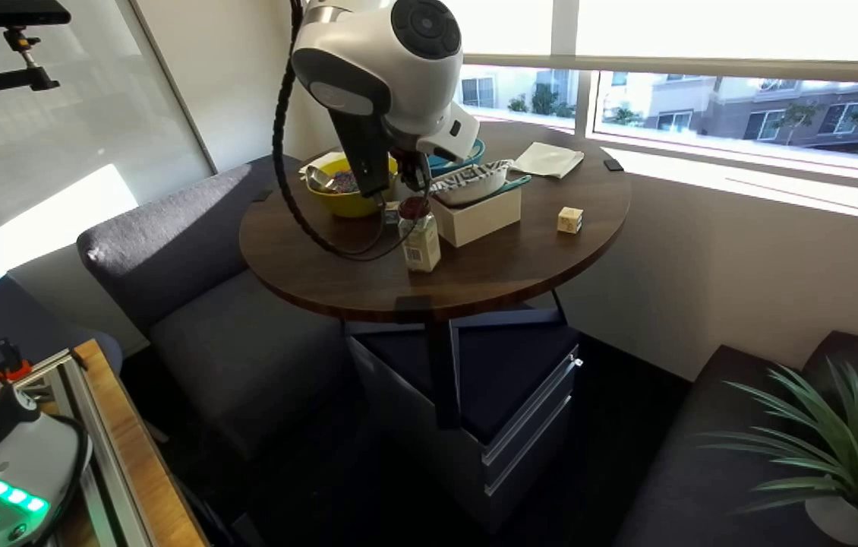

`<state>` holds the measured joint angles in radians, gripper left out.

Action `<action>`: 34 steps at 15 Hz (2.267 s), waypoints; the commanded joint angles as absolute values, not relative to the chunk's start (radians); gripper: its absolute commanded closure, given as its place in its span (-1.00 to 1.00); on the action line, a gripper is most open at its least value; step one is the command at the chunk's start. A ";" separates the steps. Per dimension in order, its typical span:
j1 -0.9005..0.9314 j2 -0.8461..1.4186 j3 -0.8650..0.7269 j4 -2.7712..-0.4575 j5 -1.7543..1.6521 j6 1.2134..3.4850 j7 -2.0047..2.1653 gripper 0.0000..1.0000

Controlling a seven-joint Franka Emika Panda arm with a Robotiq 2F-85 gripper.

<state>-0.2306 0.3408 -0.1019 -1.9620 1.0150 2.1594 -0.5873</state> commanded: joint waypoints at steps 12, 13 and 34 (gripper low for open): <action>-0.231 0.354 -0.095 -1.953 1.045 2.170 -0.621 0.84; -0.232 0.354 -0.095 -1.954 1.045 2.168 -0.620 0.85; -0.241 0.321 -0.098 -1.945 1.103 2.110 -0.570 0.89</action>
<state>-0.2311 0.3370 -0.0986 -1.9430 1.0695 2.1512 -0.5885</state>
